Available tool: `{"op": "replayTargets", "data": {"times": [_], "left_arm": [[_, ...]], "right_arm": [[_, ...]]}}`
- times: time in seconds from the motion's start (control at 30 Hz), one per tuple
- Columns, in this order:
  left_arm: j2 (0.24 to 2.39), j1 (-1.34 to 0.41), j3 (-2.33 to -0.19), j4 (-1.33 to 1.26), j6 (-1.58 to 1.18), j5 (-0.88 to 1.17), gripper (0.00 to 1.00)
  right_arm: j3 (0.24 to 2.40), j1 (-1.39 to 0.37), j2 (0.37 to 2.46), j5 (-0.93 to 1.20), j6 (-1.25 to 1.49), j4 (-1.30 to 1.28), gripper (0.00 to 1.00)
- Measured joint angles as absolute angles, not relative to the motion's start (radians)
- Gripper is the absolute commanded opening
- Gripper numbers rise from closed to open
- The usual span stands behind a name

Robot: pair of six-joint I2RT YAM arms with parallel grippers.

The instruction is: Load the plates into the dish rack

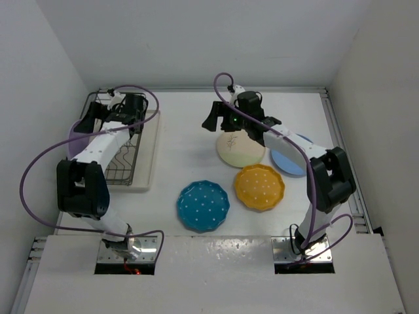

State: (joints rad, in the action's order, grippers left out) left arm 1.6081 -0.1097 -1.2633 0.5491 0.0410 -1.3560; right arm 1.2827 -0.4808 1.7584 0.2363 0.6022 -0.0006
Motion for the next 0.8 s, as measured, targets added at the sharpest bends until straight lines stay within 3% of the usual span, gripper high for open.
{"op": "replayTargets", "data": {"times": [0.6,0.8], "left_arm": [[1.530,-0.026,-1.284,0.541,0.150,-1.273,1.00],[1.530,-0.073,-1.355,0.551,0.181,-1.250,1.00]], "right_arm": [[1.245,-0.477,1.724,0.240,0.598,0.021,0.92],[1.241,-0.468,1.712,0.240,0.599,0.022,0.94]]}}
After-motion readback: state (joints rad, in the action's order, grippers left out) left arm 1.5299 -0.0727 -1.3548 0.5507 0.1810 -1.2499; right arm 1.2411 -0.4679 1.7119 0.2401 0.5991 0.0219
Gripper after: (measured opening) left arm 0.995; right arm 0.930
